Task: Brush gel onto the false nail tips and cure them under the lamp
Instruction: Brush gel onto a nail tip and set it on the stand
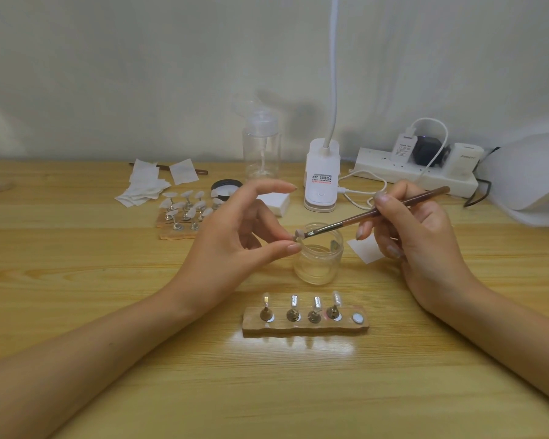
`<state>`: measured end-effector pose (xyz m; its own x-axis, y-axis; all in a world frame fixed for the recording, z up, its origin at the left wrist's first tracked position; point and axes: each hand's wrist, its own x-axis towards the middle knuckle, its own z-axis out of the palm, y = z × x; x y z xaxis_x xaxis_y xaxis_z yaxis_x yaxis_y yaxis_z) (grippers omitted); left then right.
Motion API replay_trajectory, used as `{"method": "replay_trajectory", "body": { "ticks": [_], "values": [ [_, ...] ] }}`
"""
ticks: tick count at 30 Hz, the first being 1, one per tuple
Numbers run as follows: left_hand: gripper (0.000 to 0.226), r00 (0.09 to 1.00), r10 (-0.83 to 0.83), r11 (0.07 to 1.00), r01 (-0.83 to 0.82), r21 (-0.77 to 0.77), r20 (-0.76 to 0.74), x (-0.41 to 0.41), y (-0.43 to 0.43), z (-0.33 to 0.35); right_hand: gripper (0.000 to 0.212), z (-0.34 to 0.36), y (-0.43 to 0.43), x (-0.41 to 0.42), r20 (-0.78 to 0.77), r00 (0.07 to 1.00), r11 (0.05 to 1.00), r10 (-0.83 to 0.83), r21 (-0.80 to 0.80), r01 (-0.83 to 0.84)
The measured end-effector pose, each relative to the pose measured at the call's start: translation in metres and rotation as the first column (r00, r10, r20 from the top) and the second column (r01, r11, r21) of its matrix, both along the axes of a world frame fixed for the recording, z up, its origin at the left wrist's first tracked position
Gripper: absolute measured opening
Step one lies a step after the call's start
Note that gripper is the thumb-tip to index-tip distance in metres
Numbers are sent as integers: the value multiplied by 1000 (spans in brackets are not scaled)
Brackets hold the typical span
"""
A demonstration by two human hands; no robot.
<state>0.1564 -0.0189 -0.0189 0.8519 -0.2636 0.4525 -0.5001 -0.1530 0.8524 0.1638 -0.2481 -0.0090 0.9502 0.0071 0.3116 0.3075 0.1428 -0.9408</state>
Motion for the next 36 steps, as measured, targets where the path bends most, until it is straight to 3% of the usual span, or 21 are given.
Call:
{"method": "replay_trajectory", "body": {
  "ticks": [9,13,18,22,28,36],
  "values": [
    [59,1000,-1,1000,1,13,6,0,1,0,26,0,-2,0,33,999,999,-12,42,11],
    [58,1000,-5,1000,5,10,8,1,1,0,22,1,1,-2,53,997,999,48,8,-49],
    [59,1000,-6,1000,6,5,1,1,1,-1,24,-1,0,-2,38,999,1000,1,-31,0],
    [58,1000,-7,1000,7,8,2,1,1,-1,24,0,-2,-2,48,999,999,-18,31,16],
    [58,1000,0,1000,0,13,9,1,1,-1,22,1,0,-2,51,998,999,47,21,-48],
    [57,1000,3,1000,-3,15,8,1,1,-1,26,-1,-3,0,9,999,999,-31,41,31]
  ]
}}
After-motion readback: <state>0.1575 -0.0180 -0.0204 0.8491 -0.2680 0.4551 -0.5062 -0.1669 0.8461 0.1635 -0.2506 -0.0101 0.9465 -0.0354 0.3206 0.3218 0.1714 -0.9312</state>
